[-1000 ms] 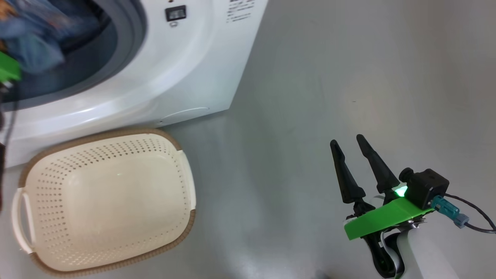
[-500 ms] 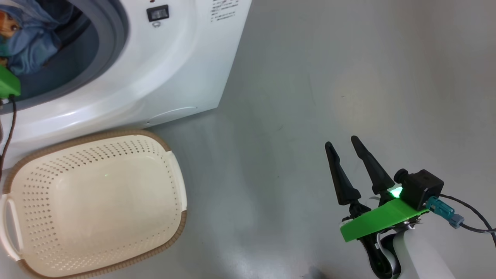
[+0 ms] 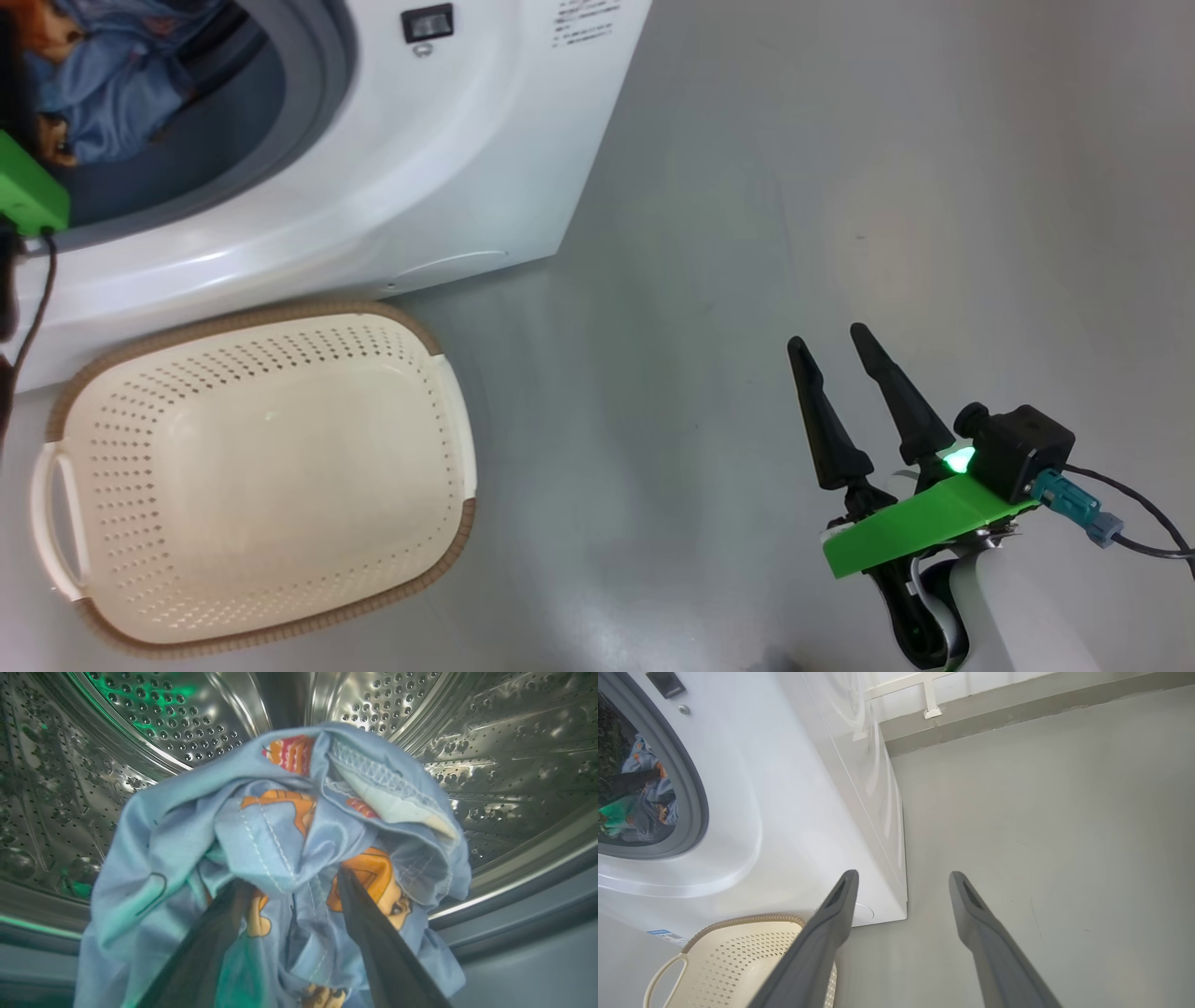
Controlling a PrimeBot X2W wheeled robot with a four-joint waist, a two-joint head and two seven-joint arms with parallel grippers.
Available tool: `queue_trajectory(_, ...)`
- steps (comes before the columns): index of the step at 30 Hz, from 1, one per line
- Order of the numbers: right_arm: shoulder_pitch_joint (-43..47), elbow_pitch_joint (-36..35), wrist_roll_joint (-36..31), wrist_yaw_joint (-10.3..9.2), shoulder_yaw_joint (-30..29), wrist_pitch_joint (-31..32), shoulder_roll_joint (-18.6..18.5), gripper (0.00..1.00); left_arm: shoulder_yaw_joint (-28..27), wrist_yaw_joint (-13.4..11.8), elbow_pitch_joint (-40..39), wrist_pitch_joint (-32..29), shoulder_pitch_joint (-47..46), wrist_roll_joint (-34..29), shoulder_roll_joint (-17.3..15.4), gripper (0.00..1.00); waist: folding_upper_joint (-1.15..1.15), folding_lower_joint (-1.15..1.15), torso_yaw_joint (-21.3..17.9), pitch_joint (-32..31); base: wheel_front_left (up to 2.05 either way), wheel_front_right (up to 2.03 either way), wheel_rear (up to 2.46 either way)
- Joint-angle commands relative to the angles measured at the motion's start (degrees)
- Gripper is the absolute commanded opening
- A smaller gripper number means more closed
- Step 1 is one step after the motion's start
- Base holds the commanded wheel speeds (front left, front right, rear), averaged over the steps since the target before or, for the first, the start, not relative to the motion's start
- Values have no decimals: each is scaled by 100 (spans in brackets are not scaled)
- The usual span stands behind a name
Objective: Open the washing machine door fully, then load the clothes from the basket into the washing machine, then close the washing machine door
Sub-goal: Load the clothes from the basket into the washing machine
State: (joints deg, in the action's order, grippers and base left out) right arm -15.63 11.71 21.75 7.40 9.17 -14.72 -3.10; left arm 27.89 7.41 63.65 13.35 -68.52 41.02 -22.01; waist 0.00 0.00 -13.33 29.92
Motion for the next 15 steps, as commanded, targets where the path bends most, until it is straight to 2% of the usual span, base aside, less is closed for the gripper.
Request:
queue_trajectory(1, -10, -105, 10, 9, 110, -28, 22, 100, -17, 8, -23, 3, -131, 91, -229, 100, 0, 0, 47, -35, 0, 0, 0)
queue_trajectory(10, 37, -76, -59, 9, 22, -28, 20, 100, 244, 8, -233, 132, 212, 627, -102, 100, 0, 0, 229, -214, 0, 0, 0)
queue_trajectory(15, 65, -67, -76, 9, -36, -28, -41, 100, 17, 8, -629, 161, 586, 760, -107, 100, 0, 0, 337, -344, 0, 0, 0)
